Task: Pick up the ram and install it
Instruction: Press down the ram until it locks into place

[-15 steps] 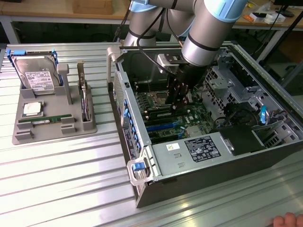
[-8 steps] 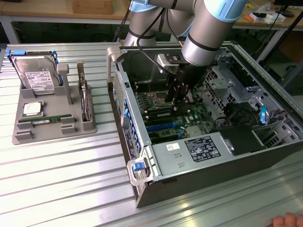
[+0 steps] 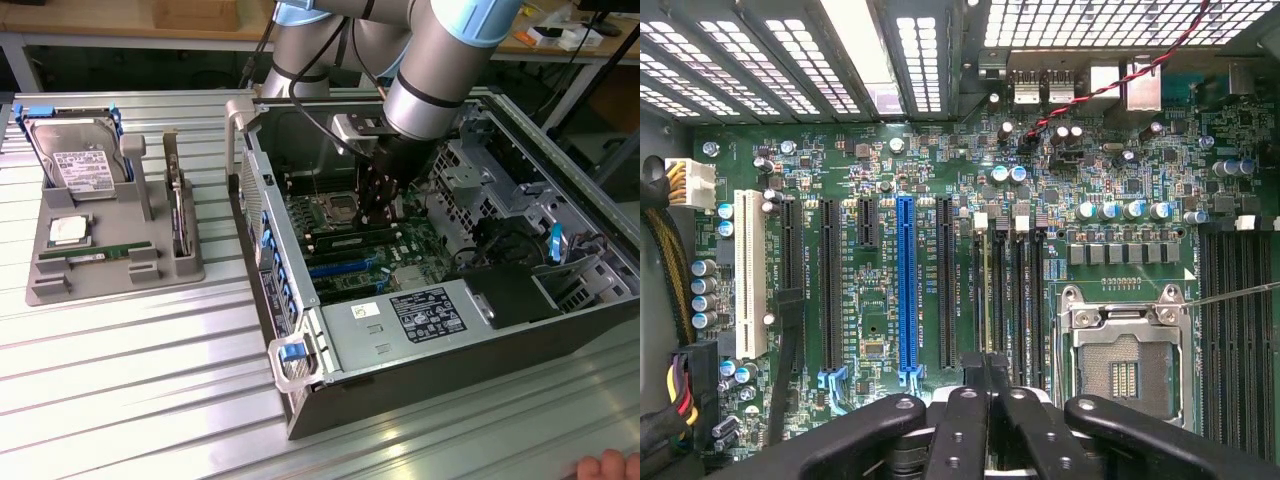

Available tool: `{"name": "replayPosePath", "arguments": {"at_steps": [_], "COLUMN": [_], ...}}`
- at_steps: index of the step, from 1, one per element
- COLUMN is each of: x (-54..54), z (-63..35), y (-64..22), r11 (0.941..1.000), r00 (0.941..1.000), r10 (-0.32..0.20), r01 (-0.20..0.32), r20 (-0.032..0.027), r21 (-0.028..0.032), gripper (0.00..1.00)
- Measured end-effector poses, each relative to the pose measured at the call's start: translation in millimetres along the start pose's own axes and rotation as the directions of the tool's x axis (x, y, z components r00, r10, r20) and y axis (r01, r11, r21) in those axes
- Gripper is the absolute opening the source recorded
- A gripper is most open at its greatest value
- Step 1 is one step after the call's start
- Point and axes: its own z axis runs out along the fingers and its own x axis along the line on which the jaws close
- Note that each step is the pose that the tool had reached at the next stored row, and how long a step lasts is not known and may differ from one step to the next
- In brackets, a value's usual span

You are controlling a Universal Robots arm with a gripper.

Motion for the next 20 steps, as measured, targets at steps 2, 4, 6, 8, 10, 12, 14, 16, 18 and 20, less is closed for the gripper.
{"name": "replayPosePath", "arguments": {"at_steps": [2,4,6,8,10,12,14,16,18,20], "x": [0.0,0.0,0.0,0.0,0.0,0.0,0.0,0.0,0.0,0.0], "z": [0.0,-0.6,-0.9,-1.0,-1.0,-1.0,-1.0,-1.0,-1.0,-1.4], "y": [0.0,0.1,0.1,0.1,0.1,0.1,0.1,0.1,0.1,0.1], "r11": [1.0,1.0,1.0,1.0,1.0,1.0,1.0,1.0,1.0,1.0], "r00": [1.0,1.0,1.0,1.0,1.0,1.0,1.0,1.0,1.0,1.0], "r10": [0.0,0.0,0.0,0.0,0.0,0.0,0.0,0.0,0.0,0.0], "r01": [0.0,0.0,0.0,0.0,0.0,0.0,0.0,0.0,0.0,0.0], "r20": [0.0,-0.0004,0.0001,0.0,-0.0001,-0.0001,0.0,0.0,0.0,-0.0002], "r21": [0.0001,-0.0001,0.0001,0.0001,0.0,0.0,0.0,0.0,0.0,0.0], "gripper": [0.11,0.11,0.11,0.11,0.11,0.11,0.11,0.11,0.11,0.11]}}
